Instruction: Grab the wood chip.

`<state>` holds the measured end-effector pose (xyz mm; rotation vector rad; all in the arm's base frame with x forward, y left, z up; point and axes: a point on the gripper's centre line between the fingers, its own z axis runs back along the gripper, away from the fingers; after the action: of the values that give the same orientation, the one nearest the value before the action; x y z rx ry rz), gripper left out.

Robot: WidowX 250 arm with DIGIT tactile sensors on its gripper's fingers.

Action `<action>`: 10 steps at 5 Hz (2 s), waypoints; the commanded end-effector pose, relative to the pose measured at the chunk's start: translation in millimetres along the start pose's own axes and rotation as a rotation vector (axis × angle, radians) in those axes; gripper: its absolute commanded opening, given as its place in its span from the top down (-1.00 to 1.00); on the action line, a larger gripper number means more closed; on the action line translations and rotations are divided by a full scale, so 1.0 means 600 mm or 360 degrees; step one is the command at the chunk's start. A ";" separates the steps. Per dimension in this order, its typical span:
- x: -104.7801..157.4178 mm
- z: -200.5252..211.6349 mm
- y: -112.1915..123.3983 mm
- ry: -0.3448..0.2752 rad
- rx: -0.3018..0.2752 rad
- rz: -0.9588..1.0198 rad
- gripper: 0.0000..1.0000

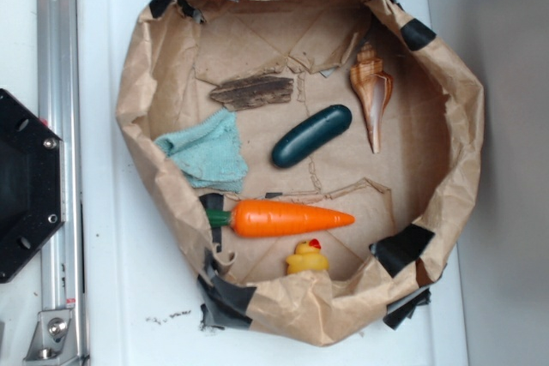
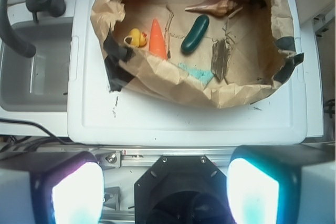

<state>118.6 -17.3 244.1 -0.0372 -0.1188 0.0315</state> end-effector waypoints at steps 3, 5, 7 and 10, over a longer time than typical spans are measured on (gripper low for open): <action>0.143 -0.090 0.044 -0.0013 0.0159 0.0075 -1.00; 0.219 -0.238 0.097 -0.0001 0.0332 0.0118 -1.00; 0.190 -0.279 0.118 0.0069 0.0377 0.0019 -1.00; 0.118 -0.214 0.184 0.0015 0.0275 0.0012 -1.00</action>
<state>203.5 82.6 112.6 0.1234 -0.0778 0.0307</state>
